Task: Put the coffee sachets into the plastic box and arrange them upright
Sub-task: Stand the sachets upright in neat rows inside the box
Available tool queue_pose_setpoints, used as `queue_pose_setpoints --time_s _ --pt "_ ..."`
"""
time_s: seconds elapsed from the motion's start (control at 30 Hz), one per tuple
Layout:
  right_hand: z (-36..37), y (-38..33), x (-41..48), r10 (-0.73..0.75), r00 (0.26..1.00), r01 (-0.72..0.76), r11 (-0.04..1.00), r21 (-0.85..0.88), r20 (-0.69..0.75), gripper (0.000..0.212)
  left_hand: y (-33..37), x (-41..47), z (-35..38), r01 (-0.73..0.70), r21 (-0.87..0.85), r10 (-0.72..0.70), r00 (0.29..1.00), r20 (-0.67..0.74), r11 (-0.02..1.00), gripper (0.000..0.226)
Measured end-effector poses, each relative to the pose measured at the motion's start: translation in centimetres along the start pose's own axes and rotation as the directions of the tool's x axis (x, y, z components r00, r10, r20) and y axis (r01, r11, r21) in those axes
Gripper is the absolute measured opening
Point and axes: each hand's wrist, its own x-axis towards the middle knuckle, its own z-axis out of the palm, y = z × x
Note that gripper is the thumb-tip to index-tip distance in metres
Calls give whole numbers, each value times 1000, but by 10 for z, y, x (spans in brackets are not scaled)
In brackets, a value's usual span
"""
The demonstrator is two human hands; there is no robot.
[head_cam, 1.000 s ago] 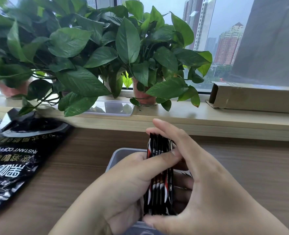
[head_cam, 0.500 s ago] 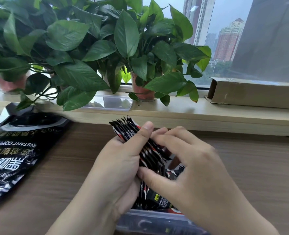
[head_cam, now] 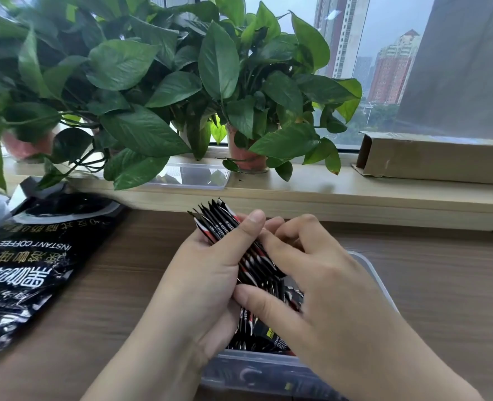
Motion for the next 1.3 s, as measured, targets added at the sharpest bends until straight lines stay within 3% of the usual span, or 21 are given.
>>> queue_pose_setpoints --time_s 0.17,0.4,0.7,0.8,0.87,0.93,0.97,1.03,1.07,1.13,1.3 --pt "10 -6 -1 -36 998 44 983 -176 50 57 -4 -3 5 -18 -26 18 999 -30 999 10" --pt "-2 2 0 -62 994 74 987 -140 88 38 8 -1 -1 -16 26 19 995 -94 1000 20" --pt "-2 1 3 39 997 -34 996 80 -64 27 2 -1 -1 -106 153 120 989 -86 983 13" --pt "-9 1 3 93 994 -85 990 109 -66 19 4 -2 -2 -121 177 132 990 -48 977 29" --pt "-17 7 2 166 985 -160 979 126 -40 13 14 2 -5 -196 212 218 972 -86 957 39" --pt "-27 17 1 259 965 -251 956 151 -37 10 28 7 -17 -343 297 397 906 -147 891 23" --pt "-32 23 0 305 951 -294 942 161 -50 8 35 9 -25 -421 413 518 841 -154 807 18" --pt "-39 32 -2 385 920 -369 913 172 -70 12 42 12 -47 -496 695 692 722 -3 520 21" --pt "-42 35 -3 418 906 -401 899 178 -71 15 40 12 -56 -499 772 696 710 104 394 22" --pt "-44 40 -4 473 878 -452 869 201 -72 11 31 10 -71 -486 822 578 777 250 298 21" --pt "-44 46 -4 572 818 -532 790 304 -55 11 7 2 -85 -412 852 303 898 319 325 26"
